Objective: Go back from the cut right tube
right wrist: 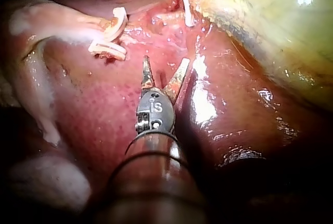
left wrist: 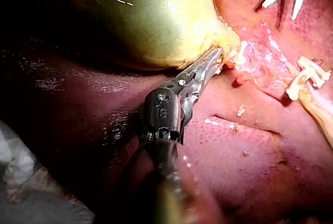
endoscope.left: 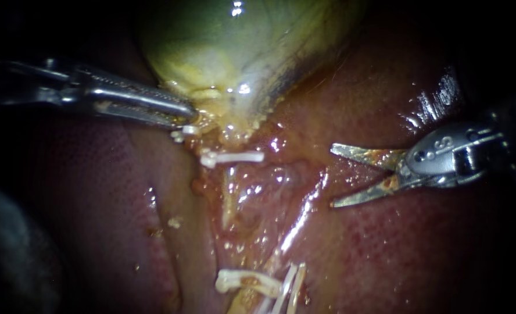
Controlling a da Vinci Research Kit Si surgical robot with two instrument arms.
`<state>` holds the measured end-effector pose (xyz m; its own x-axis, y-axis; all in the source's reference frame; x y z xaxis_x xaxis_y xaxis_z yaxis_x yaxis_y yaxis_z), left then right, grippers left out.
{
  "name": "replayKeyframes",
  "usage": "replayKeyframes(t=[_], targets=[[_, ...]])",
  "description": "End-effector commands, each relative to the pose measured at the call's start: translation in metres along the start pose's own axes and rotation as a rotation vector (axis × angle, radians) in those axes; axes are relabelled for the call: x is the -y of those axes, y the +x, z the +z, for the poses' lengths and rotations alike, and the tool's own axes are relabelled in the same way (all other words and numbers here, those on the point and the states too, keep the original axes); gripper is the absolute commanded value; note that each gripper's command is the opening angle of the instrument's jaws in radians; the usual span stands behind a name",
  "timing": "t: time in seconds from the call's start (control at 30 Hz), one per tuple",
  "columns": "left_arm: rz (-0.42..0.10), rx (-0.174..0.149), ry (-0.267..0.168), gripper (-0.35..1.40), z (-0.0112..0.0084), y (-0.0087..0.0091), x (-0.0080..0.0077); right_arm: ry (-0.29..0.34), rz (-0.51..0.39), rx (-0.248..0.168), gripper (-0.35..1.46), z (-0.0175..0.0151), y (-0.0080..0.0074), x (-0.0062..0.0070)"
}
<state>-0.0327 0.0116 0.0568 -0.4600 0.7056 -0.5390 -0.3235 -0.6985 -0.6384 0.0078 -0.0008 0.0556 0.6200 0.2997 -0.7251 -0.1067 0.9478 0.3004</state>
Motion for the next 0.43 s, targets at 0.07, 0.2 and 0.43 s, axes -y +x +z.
replayKeyframes(t=[0.07, 0.2, 0.43], targets=[[0.0, 0.002, -0.005, -0.35, 0.0004, -0.0001, 0.0, -0.001, -0.001, 0.0, 1.45, 0.0, 0.0, 0.0], [0.002, 0.003, -0.008, -0.35, 0.0009, -0.0003, 0.0, 0.0, -0.007, 0.0, 1.45, 0.0, 0.0, 0.0], [0.002, 0.003, -0.01, -0.35, 0.0007, -0.0004, 0.0, 0.005, -0.013, -0.002, 1.43, -0.0001, 0.0001, -0.0001]])
